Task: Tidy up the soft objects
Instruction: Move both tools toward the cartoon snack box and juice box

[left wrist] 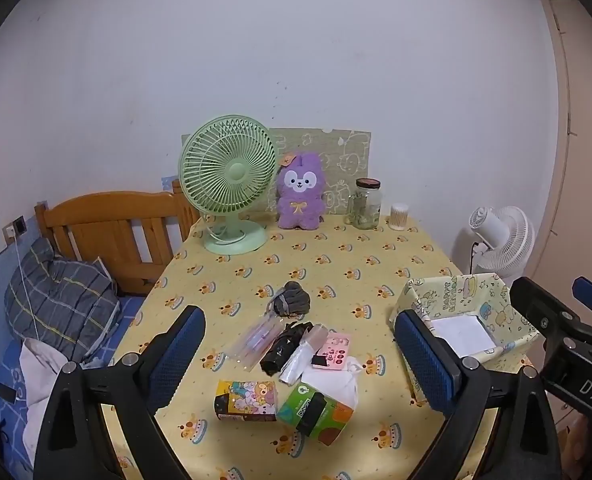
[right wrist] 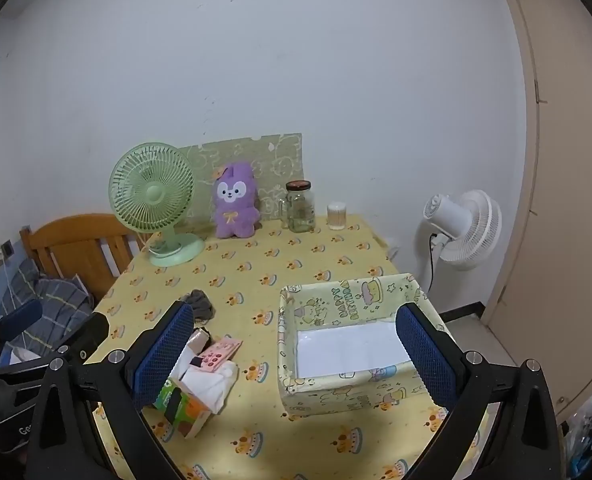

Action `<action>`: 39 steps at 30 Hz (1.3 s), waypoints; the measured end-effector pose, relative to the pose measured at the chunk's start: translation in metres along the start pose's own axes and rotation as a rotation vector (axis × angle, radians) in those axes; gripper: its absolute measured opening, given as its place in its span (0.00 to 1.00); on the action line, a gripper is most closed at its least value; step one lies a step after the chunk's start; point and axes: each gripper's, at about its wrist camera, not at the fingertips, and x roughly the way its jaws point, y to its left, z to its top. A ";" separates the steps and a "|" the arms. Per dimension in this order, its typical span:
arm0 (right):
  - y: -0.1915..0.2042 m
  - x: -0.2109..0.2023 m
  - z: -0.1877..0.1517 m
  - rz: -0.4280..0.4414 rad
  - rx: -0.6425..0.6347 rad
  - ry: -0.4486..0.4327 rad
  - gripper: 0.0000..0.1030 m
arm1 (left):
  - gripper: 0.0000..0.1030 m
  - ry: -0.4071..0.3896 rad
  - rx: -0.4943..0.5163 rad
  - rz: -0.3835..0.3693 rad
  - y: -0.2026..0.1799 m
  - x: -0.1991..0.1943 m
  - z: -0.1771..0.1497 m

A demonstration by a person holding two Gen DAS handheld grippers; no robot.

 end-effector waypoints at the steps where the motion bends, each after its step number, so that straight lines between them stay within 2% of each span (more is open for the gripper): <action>1: 0.000 0.000 0.000 0.000 0.001 -0.001 0.99 | 0.94 0.000 0.000 0.000 0.000 0.000 0.000; 39: 0.001 -0.005 0.003 -0.017 -0.008 -0.044 0.99 | 0.94 -0.022 0.000 -0.017 -0.009 0.000 0.000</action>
